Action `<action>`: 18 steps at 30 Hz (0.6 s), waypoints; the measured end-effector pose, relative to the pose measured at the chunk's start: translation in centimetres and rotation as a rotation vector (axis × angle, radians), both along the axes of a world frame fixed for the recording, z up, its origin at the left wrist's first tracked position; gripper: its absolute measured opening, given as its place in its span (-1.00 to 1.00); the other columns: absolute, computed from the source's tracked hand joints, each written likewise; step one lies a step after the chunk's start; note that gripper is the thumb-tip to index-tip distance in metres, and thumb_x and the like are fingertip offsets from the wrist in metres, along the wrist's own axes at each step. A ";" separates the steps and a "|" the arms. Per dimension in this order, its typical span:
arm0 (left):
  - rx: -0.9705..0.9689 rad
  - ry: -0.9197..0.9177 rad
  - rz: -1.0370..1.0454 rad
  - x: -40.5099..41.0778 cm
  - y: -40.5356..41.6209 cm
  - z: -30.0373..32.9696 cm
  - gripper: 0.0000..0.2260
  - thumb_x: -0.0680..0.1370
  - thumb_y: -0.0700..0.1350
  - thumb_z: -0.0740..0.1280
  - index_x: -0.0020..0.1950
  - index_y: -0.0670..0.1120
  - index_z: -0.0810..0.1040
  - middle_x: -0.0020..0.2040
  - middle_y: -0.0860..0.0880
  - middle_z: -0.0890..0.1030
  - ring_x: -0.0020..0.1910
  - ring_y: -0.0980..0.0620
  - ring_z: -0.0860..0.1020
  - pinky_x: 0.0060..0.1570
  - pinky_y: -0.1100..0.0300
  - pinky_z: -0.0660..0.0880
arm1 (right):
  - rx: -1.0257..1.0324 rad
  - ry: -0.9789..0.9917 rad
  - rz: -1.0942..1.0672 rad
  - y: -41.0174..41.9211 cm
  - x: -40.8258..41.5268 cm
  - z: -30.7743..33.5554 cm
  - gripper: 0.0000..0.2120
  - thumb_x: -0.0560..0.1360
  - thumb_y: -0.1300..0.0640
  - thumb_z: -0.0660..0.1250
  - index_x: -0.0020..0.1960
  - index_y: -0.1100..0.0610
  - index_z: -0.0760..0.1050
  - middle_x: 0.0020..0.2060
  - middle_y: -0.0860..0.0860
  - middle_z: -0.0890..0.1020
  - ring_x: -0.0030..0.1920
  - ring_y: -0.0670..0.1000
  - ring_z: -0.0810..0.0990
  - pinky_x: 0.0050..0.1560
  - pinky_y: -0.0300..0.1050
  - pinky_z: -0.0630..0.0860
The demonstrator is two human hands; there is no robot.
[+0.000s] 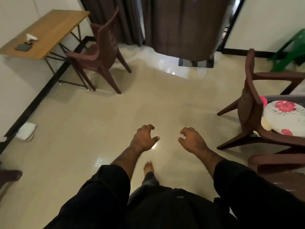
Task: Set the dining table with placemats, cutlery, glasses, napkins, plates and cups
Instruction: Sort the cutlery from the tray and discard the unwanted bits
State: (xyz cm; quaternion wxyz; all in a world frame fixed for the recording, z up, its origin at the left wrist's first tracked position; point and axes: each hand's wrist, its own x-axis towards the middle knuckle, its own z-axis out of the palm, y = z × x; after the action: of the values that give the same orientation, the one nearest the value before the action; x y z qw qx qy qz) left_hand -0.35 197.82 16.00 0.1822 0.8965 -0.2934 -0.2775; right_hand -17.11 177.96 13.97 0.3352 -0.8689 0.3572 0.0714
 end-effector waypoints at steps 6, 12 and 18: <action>0.021 0.050 -0.251 10.5 -9.9 -1.0 -0.47 0.59 0.18 0.46 0.50 0.02 0.45 0.43 -0.02 0.50 0.42 -0.10 0.45 0.36 -0.13 0.50 | -0.005 0.024 -0.235 -6.0 6.4 0.8 -0.68 0.57 -0.09 0.42 0.25 0.03 0.57 0.17 0.00 0.55 0.03 0.01 0.58 0.04 -0.10 0.52; 0.003 0.060 -0.439 17.8 -22.0 -1.6 -0.52 0.60 0.15 0.44 0.46 0.01 0.47 0.41 -0.05 0.51 0.35 -0.14 0.53 0.32 -0.13 0.53 | 0.015 0.056 -0.434 -12.5 9.7 -0.4 -0.67 0.55 -0.08 0.44 0.25 0.04 0.56 0.19 0.05 0.56 0.08 0.07 0.61 0.11 -0.07 0.57; 0.033 0.047 -0.542 23.2 -35.4 -4.1 -0.56 0.62 0.11 0.43 0.45 0.00 0.48 0.39 -0.08 0.54 0.33 -0.16 0.54 0.31 -0.13 0.54 | 0.078 0.058 -0.512 -23.4 15.4 -2.6 -0.64 0.56 -0.06 0.43 0.30 0.04 0.54 0.26 0.06 0.53 0.19 0.09 0.59 0.18 -0.04 0.58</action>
State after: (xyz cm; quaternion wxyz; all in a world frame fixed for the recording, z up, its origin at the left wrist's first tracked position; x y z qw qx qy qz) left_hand 22.81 162.42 11.95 0.0932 0.7813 -0.5138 -0.3419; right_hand -1.75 154.55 11.38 0.3652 -0.7342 0.5719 0.0230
